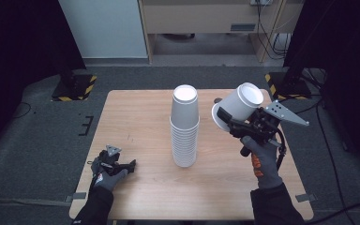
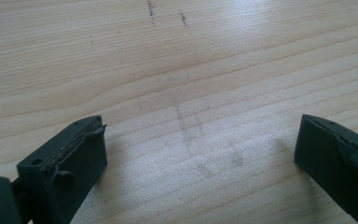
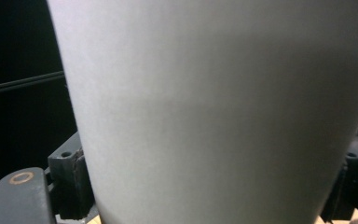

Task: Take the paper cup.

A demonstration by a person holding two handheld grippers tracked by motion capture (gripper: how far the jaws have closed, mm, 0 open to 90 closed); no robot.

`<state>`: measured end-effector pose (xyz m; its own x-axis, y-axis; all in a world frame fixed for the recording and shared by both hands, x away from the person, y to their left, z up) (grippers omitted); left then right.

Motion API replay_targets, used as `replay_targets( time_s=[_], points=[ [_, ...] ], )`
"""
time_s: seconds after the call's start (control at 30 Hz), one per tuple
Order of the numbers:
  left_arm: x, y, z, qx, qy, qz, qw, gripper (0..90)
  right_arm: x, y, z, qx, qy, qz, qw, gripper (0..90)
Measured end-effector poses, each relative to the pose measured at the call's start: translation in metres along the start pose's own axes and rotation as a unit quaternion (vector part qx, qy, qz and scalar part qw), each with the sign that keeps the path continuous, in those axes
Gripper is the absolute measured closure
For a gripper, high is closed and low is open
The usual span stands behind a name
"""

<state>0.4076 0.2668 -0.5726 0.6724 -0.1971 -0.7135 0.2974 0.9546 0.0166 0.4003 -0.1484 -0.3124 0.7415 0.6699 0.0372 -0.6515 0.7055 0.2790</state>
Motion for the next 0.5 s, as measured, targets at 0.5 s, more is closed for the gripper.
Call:
replay_targets(
  time_s=[0.5],
  points=[
    [-0.001, 0.0, -0.001, -0.004, 0.0, 0.004, 1.0, 1.8, -0.019, -0.025, -0.034, 0.05, 0.015, -0.014, 0.9986, 14.4]
  ],
)
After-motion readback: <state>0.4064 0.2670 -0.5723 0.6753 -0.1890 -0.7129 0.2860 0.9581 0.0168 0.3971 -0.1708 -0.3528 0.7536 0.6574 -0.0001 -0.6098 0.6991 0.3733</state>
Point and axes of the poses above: each handheld gripper's, and its own axes: x roughly forward along the jaws, z roughly out of its top, y roughly to its left, the point moved 5 cm from there along x, roughly forward along the jaws, and after that the axes turned 1 degree about x, right-handed, at the moved point
